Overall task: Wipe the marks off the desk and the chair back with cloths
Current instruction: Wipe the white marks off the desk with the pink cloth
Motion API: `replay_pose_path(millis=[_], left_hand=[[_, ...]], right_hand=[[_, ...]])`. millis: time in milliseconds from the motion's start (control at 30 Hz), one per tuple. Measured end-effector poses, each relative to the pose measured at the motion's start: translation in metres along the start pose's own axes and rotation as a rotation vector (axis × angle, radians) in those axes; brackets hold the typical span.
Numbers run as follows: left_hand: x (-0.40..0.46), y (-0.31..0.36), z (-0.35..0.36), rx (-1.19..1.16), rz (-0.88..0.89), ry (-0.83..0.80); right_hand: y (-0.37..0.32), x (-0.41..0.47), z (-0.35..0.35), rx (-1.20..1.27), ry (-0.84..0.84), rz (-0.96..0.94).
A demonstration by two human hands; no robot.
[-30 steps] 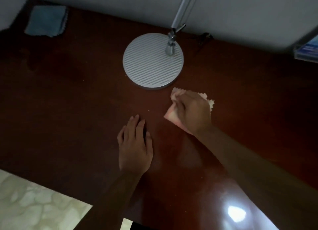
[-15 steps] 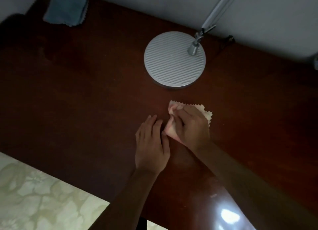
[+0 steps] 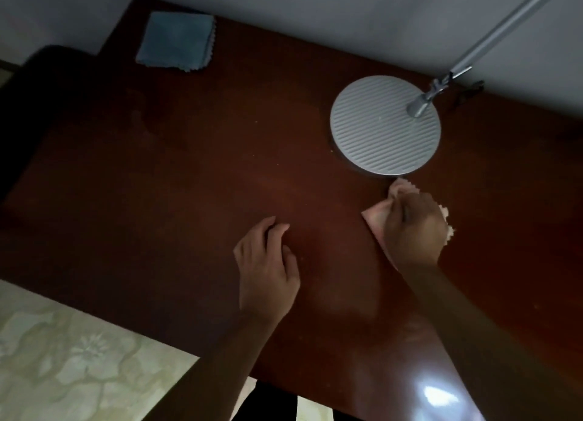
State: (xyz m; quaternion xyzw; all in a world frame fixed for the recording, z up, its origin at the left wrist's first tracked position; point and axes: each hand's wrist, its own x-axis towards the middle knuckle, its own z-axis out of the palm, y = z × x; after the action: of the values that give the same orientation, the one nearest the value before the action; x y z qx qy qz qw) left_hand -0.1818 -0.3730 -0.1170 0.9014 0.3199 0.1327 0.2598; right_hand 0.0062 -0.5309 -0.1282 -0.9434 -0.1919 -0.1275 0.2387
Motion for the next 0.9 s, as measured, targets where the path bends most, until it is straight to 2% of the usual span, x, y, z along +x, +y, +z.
replay_pose_path(millis=[167, 300, 333, 433, 467, 567, 700, 767, 833, 900], left_hand=[[0.018, -0.023, -0.009, 0.013, 0.056, 0.003], [0.029, -0.040, -0.019, 0.076, 0.102, -0.057], [0.031, -0.046, -0.022, 0.110, 0.138, -0.078], [0.033, -0.064, -0.032, 0.177, 0.207, -0.124], [0.034, -0.068, -0.035, 0.177, 0.205, -0.129], [0.044, -0.084, -0.047, 0.169, 0.157, -0.119], [0.049, -0.096, -0.049, 0.236, 0.199, -0.131], [0.050, -0.093, -0.047, 0.261, 0.231, -0.144], [0.052, -0.090, -0.044, 0.280, 0.229, -0.152], [0.052, -0.087, -0.044, 0.276, 0.214, -0.158]], right_hand=[[-0.076, -0.062, 0.016, 0.077, -0.068, -0.183], [-0.084, -0.041, 0.019, 0.144, -0.179, -0.536], [-0.078, -0.030, 0.020, 0.122, -0.184, -0.534], [-0.087, -0.008, 0.034, 0.040, -0.114, -0.202], [-0.100, -0.011, 0.040, 0.038, -0.095, -0.164], [-0.150, -0.041, 0.051, 0.122, -0.169, -0.371], [-0.155, -0.048, 0.053, 0.179, -0.225, -0.551], [-0.148, -0.026, 0.060, 0.100, -0.183, -0.550], [-0.145, 0.006, 0.069, 0.018, -0.099, -0.454], [-0.147, 0.029, 0.081, 0.013, -0.053, -0.442]])
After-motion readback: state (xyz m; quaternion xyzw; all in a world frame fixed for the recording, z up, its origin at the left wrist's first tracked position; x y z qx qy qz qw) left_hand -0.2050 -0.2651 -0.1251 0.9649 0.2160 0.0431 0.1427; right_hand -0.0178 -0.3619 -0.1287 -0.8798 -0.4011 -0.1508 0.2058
